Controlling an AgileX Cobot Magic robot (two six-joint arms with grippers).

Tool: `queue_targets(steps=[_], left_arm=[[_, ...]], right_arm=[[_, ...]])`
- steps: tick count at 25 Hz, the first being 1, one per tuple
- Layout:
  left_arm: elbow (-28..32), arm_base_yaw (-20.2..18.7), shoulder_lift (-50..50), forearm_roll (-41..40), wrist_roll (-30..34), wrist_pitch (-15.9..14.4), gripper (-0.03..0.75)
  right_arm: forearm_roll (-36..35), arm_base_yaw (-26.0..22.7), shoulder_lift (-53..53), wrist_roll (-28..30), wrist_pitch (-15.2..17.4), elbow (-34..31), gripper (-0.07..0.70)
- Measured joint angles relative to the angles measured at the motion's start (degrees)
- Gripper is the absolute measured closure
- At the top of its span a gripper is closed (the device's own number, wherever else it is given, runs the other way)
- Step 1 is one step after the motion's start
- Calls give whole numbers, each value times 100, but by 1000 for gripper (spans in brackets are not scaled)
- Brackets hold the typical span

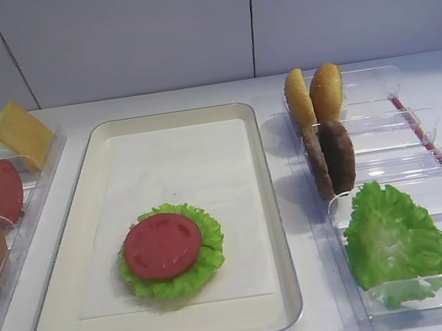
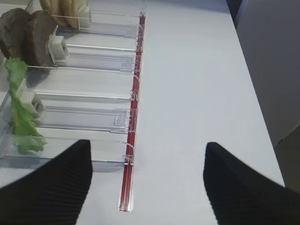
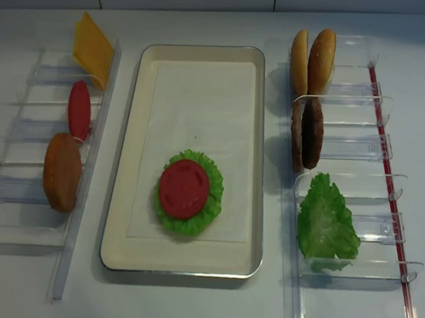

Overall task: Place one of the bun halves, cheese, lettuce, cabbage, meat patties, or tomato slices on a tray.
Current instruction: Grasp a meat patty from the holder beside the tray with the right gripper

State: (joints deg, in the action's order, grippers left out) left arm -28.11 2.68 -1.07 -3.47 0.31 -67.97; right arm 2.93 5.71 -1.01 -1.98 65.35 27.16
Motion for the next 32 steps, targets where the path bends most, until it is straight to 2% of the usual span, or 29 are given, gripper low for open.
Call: queue_targets(steps=[9, 11, 14, 18, 23, 27, 32], left_arm=[[0, 0, 0, 0, -31, 0, 258], [0, 0, 0, 0, 0, 0, 258], [0, 0, 0, 0, -31, 0, 258], [0, 0, 0, 0, 0, 0, 258], [0, 0, 0, 0, 0, 0, 258], [0, 0, 0, 0, 0, 0, 258], [0, 0, 0, 0, 0, 0, 258]], right_arm=[[0, 0, 0, 7, 0, 0, 120], [0, 0, 0, 154, -16, 0, 122], [-192, 0, 10, 670, -20, 80, 140], [-551, 0, 580, 899, -20, 597, 150], [-1151, 0, 1972, 1058, 19, 1646, 158], [-1923, 0, 2969, 1549, -39, 2346, 159], [-3016, 0, 4022, 2087, -176, 2856, 162]])
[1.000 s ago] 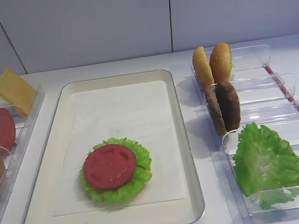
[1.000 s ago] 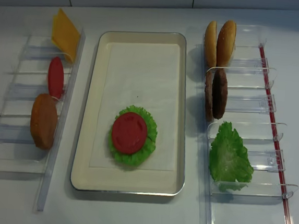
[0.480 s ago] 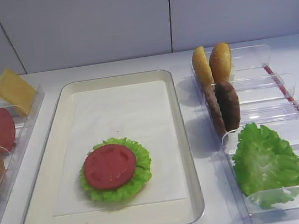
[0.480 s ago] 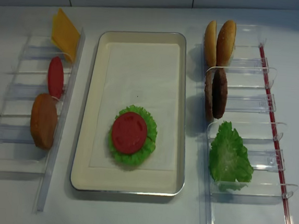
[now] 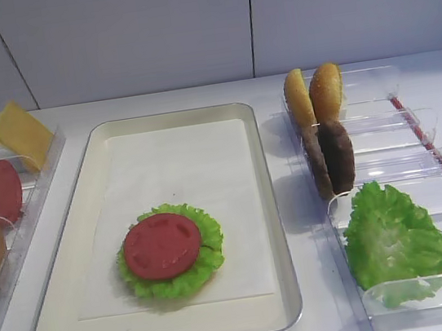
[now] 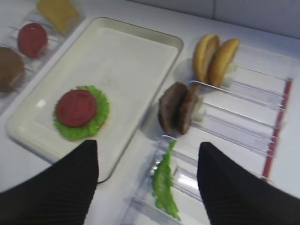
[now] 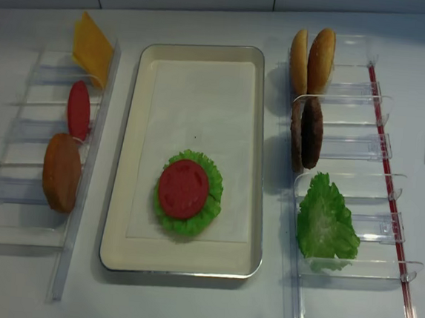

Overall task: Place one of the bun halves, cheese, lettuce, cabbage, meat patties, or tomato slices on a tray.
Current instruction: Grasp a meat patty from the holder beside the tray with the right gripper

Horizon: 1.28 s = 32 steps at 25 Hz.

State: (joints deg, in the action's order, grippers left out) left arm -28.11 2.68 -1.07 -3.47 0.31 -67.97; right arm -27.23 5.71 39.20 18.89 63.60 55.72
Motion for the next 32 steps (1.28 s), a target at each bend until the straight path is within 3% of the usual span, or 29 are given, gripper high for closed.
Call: queue_targets(steps=[5, 10, 13, 16, 21, 25, 32], left_arm=[[0, 0, 0, 0, 0, 0, 258], [0, 0, 0, 0, 0, 0, 258], [0, 0, 0, 0, 0, 0, 258], [0, 0, 0, 0, 0, 0, 258], [0, 0, 0, 0, 0, 0, 258], [0, 0, 0, 0, 0, 0, 259], [0, 0, 0, 0, 0, 0, 259]], right_arm=[[-1074, 0, 1072, 603, 225, 461, 162], [-1192, 27, 2115, 738, 554, 1011, 165], [-1008, 393, 2592, 703, 544, 1372, 165], [-535, 1114, 3017, 323, 308, 1650, 172], [1131, 2099, 3889, -1087, 114, 2034, 178], [1679, 2260, 4600, -1778, 185, 2341, 178], [1985, 2268, 5422, -2378, 413, 2627, 179]])
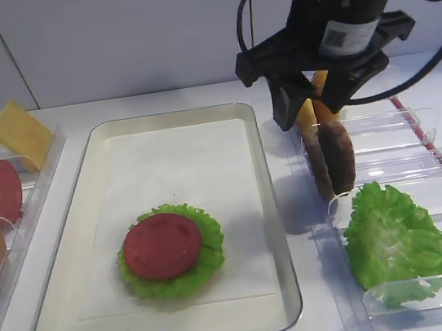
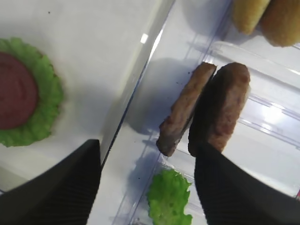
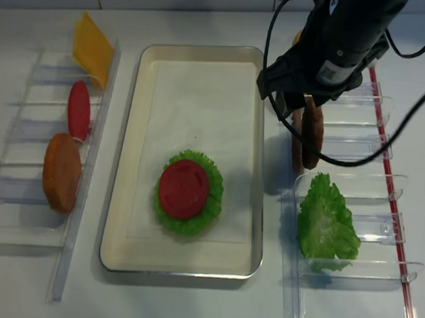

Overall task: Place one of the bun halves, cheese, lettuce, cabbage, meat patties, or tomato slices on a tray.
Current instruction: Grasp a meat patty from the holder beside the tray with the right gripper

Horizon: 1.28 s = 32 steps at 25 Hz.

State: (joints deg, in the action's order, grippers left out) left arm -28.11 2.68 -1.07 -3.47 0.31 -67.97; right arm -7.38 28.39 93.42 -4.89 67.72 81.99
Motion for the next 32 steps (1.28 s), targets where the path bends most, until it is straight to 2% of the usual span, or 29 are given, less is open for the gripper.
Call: queue_targets(steps=[5, 13, 17, 20, 27, 32], left_arm=[[0, 0, 0, 0, 0, 0, 259], [0, 0, 0, 0, 0, 0, 259], [0, 0, 0, 0, 0, 0, 259], [0, 0, 0, 0, 0, 0, 259], [0, 0, 0, 0, 0, 0, 259], [0, 0, 0, 0, 0, 0, 259]], right_arm=[[328, 0, 231, -644, -48, 3, 180], [419, 0, 435, -733, -407, 13, 181], [419, 0, 598, -735, -434, 27, 185], [419, 0, 739, -735, -446, 30, 218], [434, 0, 844, -756, -480, 30, 354], [448, 0, 873, -756, -469, 30, 374]])
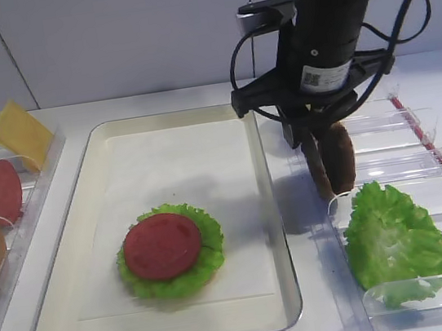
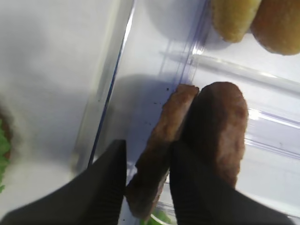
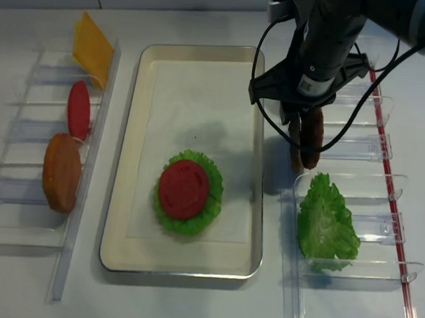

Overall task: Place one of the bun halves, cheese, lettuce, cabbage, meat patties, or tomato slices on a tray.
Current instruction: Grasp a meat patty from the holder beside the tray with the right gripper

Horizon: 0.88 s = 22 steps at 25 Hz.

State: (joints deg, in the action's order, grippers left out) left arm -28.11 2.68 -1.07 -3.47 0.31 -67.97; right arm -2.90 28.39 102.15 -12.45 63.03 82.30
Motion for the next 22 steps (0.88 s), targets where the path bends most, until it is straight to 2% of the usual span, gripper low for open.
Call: queue_targets(steps=[9, 15, 22], left_arm=[[0, 0, 0, 0, 0, 0, 259], [0, 0, 0, 0, 0, 0, 258], [0, 0, 0, 0, 0, 0, 259]], right_arm=[[18, 0, 162, -7, 104, 9, 384], [210, 0, 162, -54, 239, 22, 484], [290, 0, 116, -64, 293, 22, 484]])
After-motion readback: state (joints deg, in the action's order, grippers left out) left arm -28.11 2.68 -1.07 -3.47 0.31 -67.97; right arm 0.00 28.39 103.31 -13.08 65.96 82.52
